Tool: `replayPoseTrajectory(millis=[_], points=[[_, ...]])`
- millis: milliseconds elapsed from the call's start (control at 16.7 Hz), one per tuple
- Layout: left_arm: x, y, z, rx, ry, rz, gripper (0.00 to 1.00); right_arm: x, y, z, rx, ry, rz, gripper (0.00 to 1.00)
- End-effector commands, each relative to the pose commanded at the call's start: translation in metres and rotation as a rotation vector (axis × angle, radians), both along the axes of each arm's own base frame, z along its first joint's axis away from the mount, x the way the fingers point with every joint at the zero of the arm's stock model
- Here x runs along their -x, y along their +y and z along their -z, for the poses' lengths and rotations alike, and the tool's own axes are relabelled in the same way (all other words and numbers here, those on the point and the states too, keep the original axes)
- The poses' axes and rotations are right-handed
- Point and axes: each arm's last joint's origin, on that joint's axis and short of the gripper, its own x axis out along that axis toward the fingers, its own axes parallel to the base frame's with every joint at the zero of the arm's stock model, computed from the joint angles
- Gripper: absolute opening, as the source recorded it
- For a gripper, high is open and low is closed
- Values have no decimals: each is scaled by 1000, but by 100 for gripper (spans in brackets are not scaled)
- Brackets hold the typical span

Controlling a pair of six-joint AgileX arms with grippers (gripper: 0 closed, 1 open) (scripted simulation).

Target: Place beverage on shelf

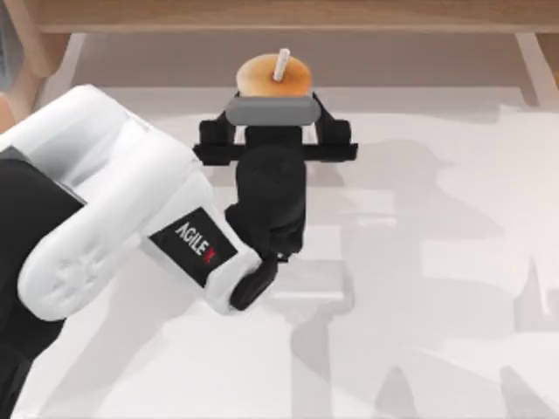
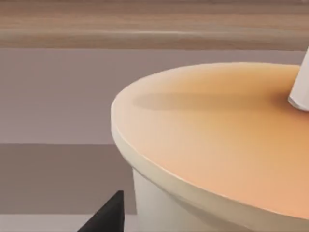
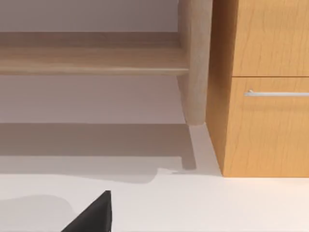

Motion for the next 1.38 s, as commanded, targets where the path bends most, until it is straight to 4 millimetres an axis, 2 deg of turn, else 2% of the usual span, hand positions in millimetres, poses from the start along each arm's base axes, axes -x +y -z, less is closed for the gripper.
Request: replayPoseTrajectory(millis=[600,1140,1380], points=[[0,0,0,0,0,0,2,0,0,0,0,0,0,100],[1,-1,0,-1,0,2,0,0,0,0,0,0,0,100],[1,-1,-9,-1,0,2,0,0,0,0,0,0,0,100]])
